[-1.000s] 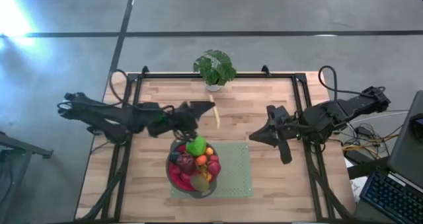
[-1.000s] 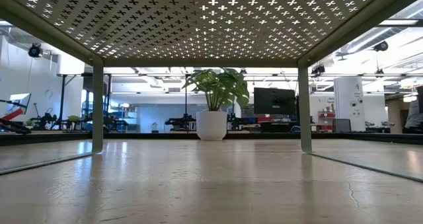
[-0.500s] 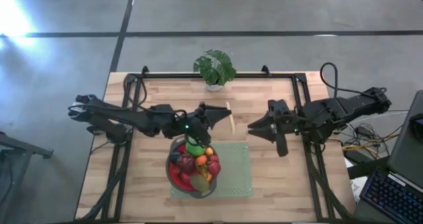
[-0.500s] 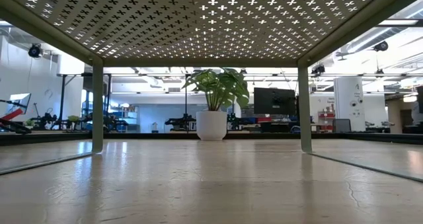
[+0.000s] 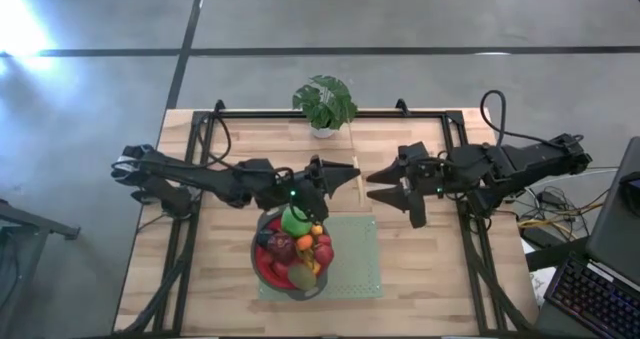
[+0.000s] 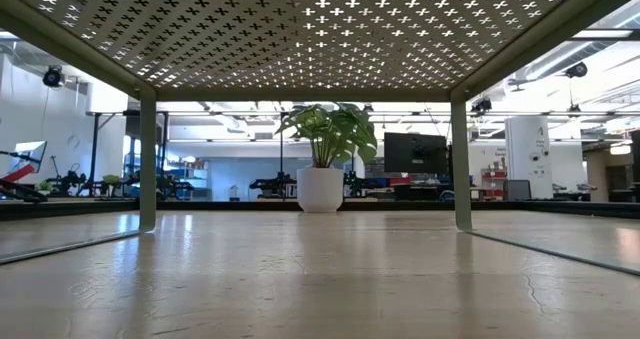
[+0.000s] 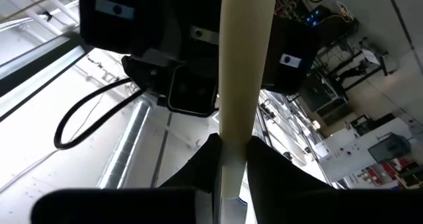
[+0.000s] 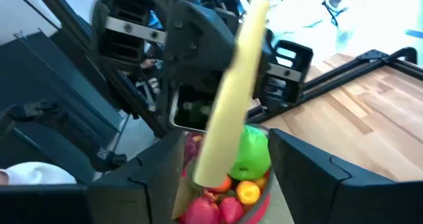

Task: Pick & Place Fruit
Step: Put the yellow knife on the shelf

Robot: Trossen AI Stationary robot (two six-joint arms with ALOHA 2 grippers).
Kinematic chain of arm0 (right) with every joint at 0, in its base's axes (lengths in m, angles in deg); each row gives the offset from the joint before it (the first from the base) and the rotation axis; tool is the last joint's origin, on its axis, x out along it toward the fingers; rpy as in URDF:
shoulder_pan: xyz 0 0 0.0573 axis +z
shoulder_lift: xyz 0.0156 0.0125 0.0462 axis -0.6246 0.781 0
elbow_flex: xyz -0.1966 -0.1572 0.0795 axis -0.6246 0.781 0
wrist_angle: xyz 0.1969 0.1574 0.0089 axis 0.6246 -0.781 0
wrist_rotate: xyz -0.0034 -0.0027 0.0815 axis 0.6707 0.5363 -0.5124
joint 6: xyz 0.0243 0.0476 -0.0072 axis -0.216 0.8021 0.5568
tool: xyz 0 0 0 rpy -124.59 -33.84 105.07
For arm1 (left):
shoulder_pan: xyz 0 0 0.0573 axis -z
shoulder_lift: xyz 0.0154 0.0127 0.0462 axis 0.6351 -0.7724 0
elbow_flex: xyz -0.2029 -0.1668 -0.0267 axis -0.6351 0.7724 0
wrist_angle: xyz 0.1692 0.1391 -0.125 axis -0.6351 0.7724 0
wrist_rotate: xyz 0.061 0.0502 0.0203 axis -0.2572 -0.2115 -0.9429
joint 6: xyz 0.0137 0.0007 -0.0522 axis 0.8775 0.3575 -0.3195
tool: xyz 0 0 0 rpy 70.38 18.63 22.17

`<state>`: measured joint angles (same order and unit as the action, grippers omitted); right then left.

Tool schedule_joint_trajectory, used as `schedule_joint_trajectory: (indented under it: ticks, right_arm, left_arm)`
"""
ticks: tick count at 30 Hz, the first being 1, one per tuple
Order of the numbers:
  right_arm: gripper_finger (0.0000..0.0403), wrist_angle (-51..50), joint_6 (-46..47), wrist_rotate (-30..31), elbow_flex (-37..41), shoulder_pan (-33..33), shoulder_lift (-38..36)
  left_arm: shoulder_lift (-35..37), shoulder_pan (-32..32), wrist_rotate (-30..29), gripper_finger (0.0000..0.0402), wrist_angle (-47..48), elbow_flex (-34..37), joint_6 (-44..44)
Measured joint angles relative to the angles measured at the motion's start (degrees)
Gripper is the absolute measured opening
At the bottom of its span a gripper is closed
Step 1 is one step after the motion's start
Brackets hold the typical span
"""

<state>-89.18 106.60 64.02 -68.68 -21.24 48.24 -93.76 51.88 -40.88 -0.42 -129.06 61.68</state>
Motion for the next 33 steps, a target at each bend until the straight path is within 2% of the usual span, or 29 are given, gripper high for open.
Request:
schedule_joint_trajectory:
  ticks: [12, 19, 24, 29, 33]
  right_arm:
    - [0.0193, 1.1, 2.1, -0.5, 0.0, -1.2, 1.7]
    - [0.0177, 5.4, 2.3, -2.6, 0.0, -2.1, 3.7]
    - [0.0142, 5.4, 3.3, -3.4, 0.0, -2.1, 3.7]
    - [0.0074, 5.2, 4.2, -3.9, 0.0, -2.1, 3.7]
    - [0.007, 4.7, 4.2, -4.0, 0.0, -2.1, 3.6]
  left_arm:
    - [-0.2, -0.3, 3.0, 0.0053, -0.7, 0.0, -0.2]
    - [-0.2, -0.5, 4.1, 0.0053, -1.2, 0.0, -0.2]
    - [-0.2, -0.6, 4.1, 0.0053, -1.0, 0.1, -0.2]
    - [-0.2, -0.6, 4.0, 0.0053, -1.0, 0.2, 0.0]
    - [-0.2, -0.6, 4.3, 0.0053, 0.2, 0.2, -0.5]
